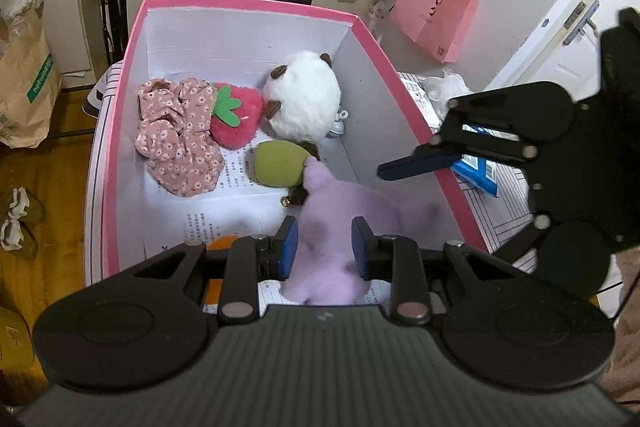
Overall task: Organize soft objects
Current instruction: 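Lower the plush into the box and open both grippers, then withdraw both tools from the box toward the blue wipes packet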
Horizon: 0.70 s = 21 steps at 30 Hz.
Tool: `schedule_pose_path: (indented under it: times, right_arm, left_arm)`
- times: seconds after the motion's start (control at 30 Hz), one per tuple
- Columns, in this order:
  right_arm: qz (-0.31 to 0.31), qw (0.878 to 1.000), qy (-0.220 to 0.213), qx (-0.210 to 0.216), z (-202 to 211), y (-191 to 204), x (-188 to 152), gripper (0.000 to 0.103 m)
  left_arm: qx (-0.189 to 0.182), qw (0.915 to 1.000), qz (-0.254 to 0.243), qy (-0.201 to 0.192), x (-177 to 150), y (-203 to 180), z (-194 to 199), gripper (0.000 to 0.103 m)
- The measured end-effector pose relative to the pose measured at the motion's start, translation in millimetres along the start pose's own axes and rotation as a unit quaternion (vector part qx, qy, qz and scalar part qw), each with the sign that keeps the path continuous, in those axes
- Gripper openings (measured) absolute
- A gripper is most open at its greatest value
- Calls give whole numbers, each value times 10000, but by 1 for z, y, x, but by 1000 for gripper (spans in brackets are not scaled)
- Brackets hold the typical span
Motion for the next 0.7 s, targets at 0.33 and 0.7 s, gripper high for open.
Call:
schedule_pose_path:
  times: [0.33,0.7]
  right_arm:
    - [-1010,9936,-463,196,39,-12,-11,70]
    - [-1496,9832,-1012,251,96,6,-36,70]
  left_arm:
    - [234,9997,2,-7,-3,-6,12,27]
    - [700,9959,-485,-300,-17,-51,67,43]
Point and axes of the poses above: each gripper's, at about its wrist camera, not at the fingertips, and z roughly against the way its jaws point, y to its left, x to its top, the point moved 5 cm from there along -z, roughly the way its jaws point, and after that the axes turned 5 degrees about -x, right-handed, at the moved point
